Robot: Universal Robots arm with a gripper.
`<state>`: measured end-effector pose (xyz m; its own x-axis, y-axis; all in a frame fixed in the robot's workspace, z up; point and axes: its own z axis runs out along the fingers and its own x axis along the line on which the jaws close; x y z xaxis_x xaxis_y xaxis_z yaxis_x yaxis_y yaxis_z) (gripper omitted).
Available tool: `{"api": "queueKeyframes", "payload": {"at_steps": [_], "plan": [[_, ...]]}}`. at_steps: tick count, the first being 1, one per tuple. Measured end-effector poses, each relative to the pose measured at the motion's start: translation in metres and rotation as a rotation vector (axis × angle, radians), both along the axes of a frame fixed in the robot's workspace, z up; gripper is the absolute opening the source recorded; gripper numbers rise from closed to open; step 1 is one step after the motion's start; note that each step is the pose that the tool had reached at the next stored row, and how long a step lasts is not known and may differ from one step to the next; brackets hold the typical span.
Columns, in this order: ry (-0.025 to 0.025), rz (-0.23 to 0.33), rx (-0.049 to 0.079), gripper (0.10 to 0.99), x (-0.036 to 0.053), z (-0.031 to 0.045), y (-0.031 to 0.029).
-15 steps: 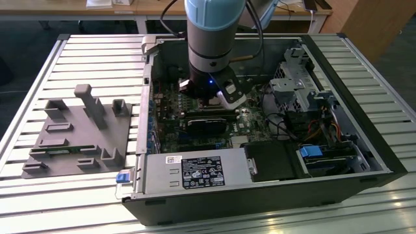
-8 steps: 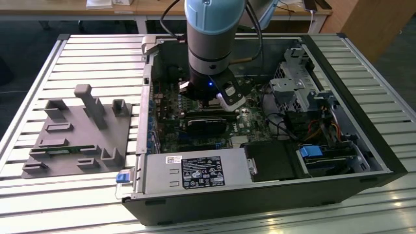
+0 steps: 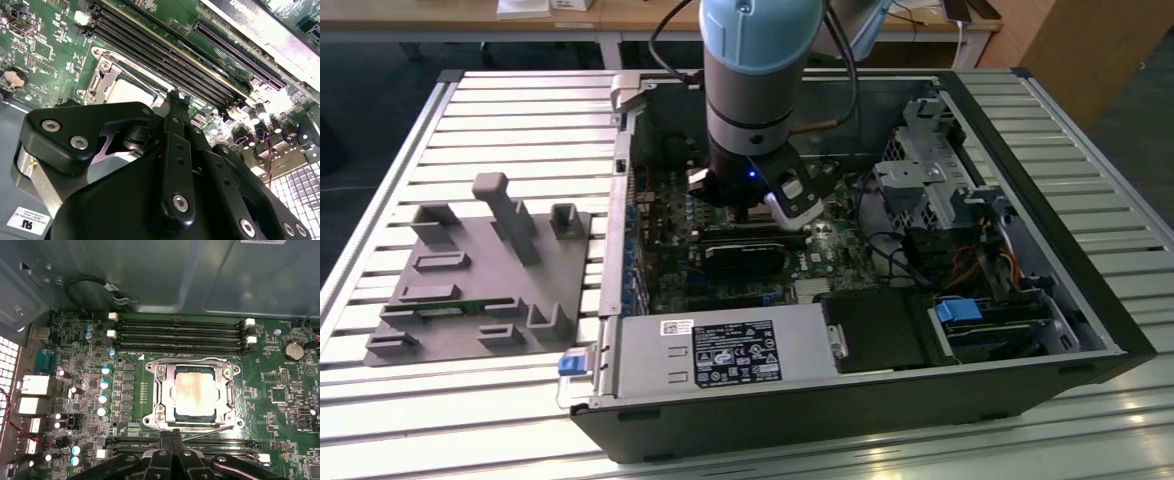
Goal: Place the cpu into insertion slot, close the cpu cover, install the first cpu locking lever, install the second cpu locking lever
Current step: 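Install the second cpu locking lever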
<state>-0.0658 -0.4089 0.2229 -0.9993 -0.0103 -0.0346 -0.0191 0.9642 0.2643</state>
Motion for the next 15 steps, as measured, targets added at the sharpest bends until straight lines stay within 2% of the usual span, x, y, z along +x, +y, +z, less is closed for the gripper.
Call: {"api": "queueKeyframes", "payload": {"at_steps": [5, 12, 15], "plan": [[0.0003, 0.000, 0.001, 0.106, -0.0003, -0.0024, -0.0001], [0.0001, 0.000, 0.023, 0.106, -0.0028, -0.0032, -0.0052], [0.0000, 0.000, 0.024, 0.106, -0.0040, -0.0053, -0.0061]]}}
